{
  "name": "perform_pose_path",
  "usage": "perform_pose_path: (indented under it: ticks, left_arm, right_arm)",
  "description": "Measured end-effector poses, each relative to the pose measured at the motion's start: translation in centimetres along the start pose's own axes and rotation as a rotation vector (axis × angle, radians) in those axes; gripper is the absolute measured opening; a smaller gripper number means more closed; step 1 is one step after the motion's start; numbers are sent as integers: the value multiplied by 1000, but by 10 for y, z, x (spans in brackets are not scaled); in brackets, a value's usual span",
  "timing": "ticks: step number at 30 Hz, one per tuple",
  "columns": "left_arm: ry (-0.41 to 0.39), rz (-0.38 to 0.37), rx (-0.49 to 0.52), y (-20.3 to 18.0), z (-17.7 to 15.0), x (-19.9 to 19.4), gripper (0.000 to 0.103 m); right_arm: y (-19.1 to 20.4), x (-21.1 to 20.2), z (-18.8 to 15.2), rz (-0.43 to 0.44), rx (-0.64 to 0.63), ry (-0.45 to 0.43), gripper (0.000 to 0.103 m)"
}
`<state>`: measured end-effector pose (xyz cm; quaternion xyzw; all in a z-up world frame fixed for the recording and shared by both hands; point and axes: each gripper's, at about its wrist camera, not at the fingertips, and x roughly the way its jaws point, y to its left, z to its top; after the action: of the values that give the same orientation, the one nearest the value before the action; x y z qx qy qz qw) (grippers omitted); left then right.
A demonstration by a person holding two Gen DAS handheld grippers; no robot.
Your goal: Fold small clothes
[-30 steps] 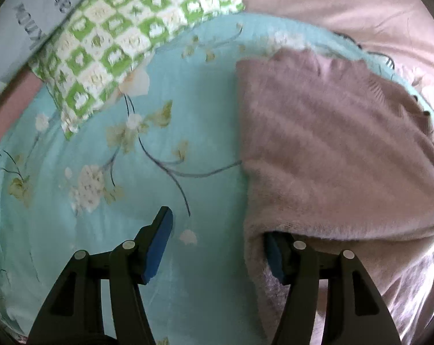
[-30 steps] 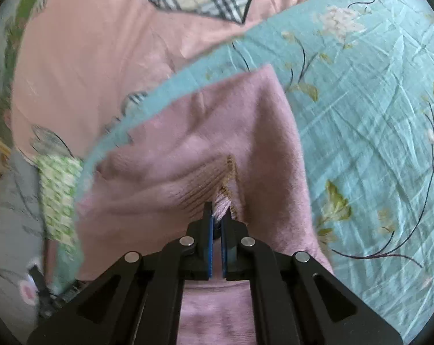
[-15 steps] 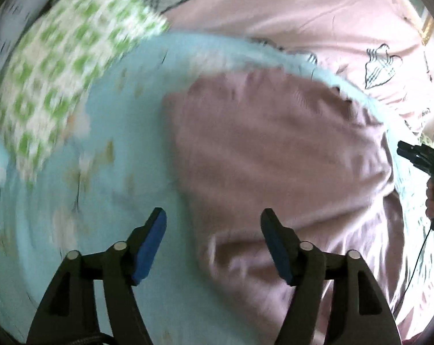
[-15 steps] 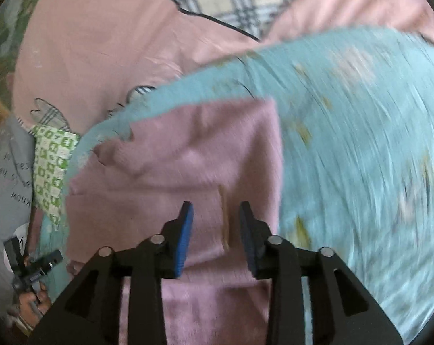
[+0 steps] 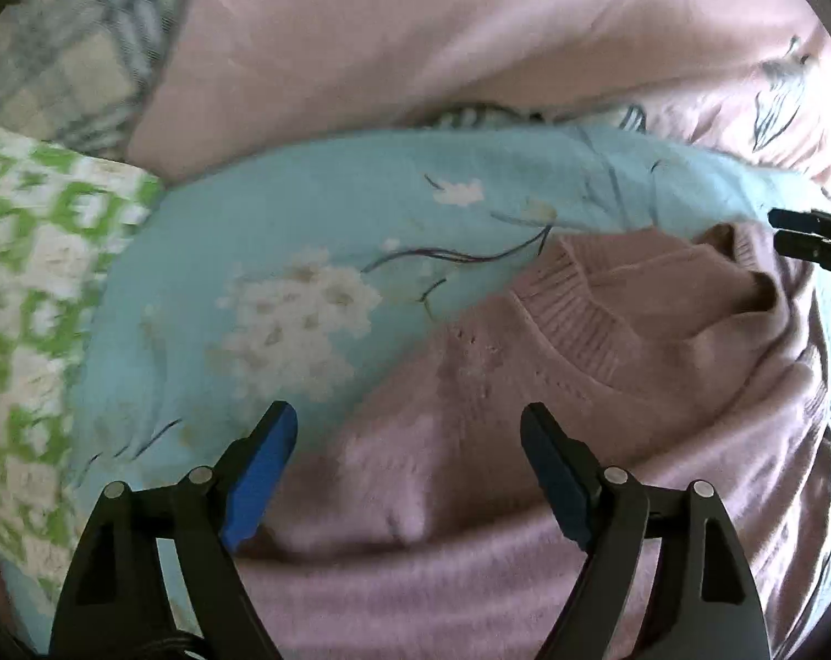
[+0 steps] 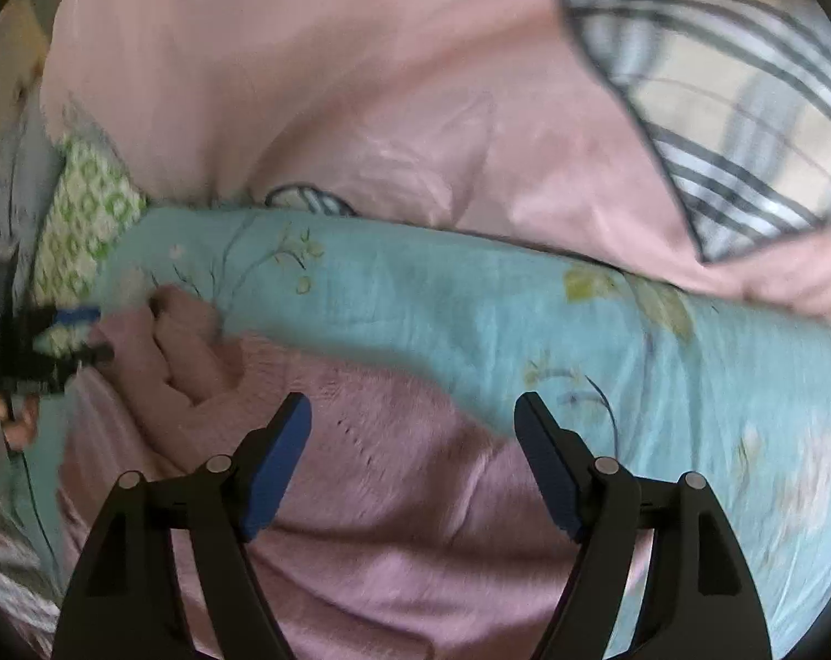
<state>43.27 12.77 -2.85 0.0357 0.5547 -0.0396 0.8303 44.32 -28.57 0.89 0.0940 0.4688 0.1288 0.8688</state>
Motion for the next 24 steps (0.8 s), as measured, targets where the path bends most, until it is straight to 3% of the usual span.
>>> perform_pose_path:
  ticks: [3,4,5,6,7,8,11,13,15,18,20,22,24]
  left_arm:
    - [22,22,34,-3,1,19,86]
    - [12,32,45,-5,0,20,86]
    - [5,28,50,-6,0,20,77]
    - [-3,8,55,-8,-1,19,66]
    - [-19,-26,70,-13,-2,15,26]
    - [-33,-39,89,-19,-3,12,6]
    - [-104,61,115,-27,3,-4,5]
    - [-121,92,62,-20,8,-4,5]
    - [-95,142,31,-14,11,11,5]
    - [-91,142,-6,-10,11,13,7]
    - [-114,112,-41,-5,9,-3,17]
    - [-135,121,-71,3,0,-20,23]
    - [-145,129,-126,13,-15,-38,36]
  right_arm:
    - [4,24,-2,-21,-86,75,76]
    - [6,27,-2,-40,-116,78,68]
    - [10,28,-7,-77,-167,69,47]
    - [12,28,-9,-75,-183,69,36]
    - [13,27,-11,-50,-178,66,7]
    - [13,24,-12,-45,-170,58,6]
    - [10,4,-11,-108,-132,-35,5]
    - [-5,-7,-6,-128,-39,-90,5]
    - [-16,2,-10,-146,33,-76,5]
    - [-19,20,-21,-167,76,-36,5]
    - [-24,12,-21,-136,130,-48,12]
    - [-31,-10,-24,-96,206,-73,20]
    - [-36,-34,-34,-89,242,-110,27]
